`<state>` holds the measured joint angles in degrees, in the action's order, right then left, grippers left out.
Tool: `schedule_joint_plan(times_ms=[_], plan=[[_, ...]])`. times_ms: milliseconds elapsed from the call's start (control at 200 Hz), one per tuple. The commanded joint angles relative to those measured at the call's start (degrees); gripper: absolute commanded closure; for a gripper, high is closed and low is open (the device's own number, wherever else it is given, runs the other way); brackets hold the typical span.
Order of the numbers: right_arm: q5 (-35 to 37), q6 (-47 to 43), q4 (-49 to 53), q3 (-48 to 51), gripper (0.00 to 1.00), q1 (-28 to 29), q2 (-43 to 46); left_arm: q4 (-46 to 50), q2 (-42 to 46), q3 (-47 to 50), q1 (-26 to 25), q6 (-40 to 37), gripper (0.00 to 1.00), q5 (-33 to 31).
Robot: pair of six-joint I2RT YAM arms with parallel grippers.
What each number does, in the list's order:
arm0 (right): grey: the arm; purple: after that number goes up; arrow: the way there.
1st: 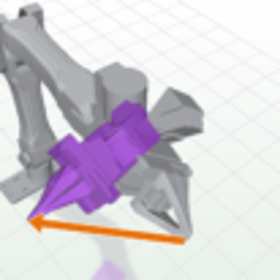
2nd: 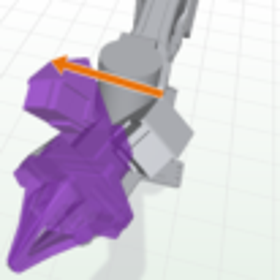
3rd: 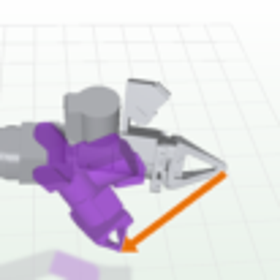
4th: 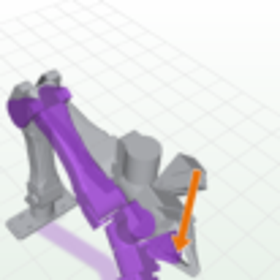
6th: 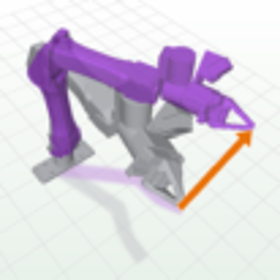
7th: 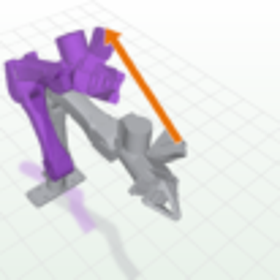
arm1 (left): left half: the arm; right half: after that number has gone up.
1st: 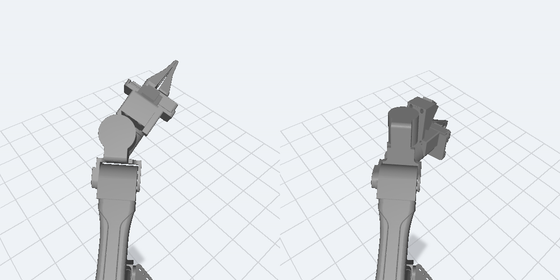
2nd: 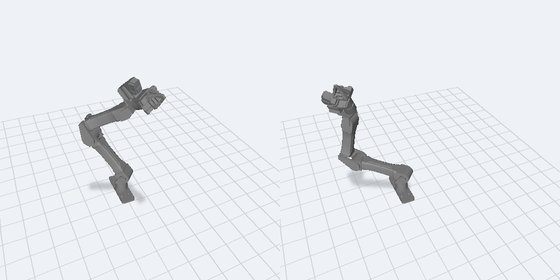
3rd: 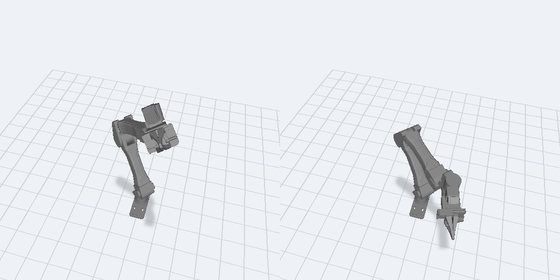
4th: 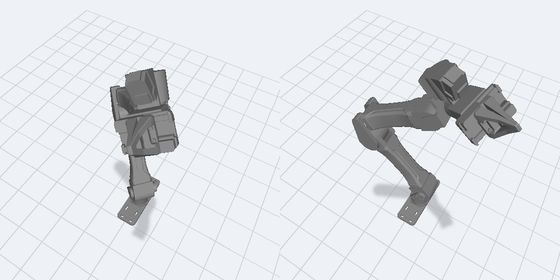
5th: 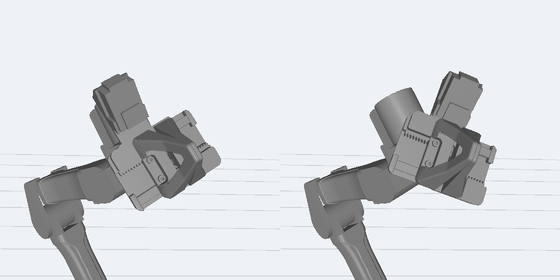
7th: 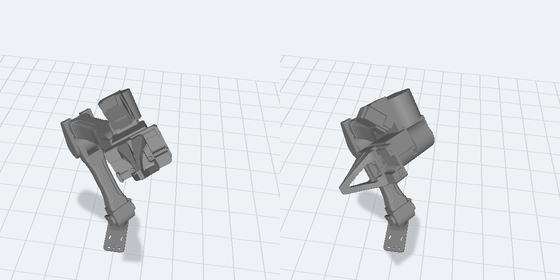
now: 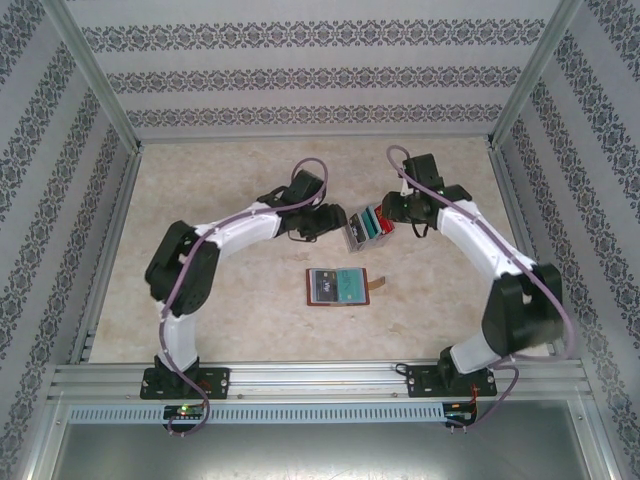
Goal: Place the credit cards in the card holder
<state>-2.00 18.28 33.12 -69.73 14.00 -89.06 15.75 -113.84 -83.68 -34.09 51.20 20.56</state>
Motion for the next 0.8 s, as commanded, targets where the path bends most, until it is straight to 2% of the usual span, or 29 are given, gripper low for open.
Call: schedule_joint_plan(times_ms=[0, 125, 345, 570, 719, 794], plan=[[4.2, -4.2, 5.3, -2.5, 0.58, -1.2, -3.4, 3.0, -5.6, -6.7, 0.0, -0.4, 0.40, 3.3], [0.9, -3.6, 5.5, -5.3, 0.58, -2.3, -6.9, 2.3, -10.3, -10.4, 0.3, 0.6, 0.43, 4.9], [-0.4, -4.0, 5.1, -6.7, 0.57, -2.8, -10.3, 3.1, -14.7, -13.9, 0.7, 1.4, 0.46, 5.8], [-1.5, -5.8, 5.7, -9.1, 0.56, -2.8, -13.3, 3.6, -16.2, -12.4, 0.7, 2.0, 0.56, 5.2], [-3.6, -6.2, 6.2, -10.6, 0.55, -2.9, -15.6, 3.2, -15.3, -11.3, 0.7, 1.3, 0.54, 4.7], [-3.6, -6.2, 6.3, -11.1, 0.54, -2.8, -16.5, 4.5, -14.7, -11.2, 0.7, 0.3, 0.57, 3.6]])
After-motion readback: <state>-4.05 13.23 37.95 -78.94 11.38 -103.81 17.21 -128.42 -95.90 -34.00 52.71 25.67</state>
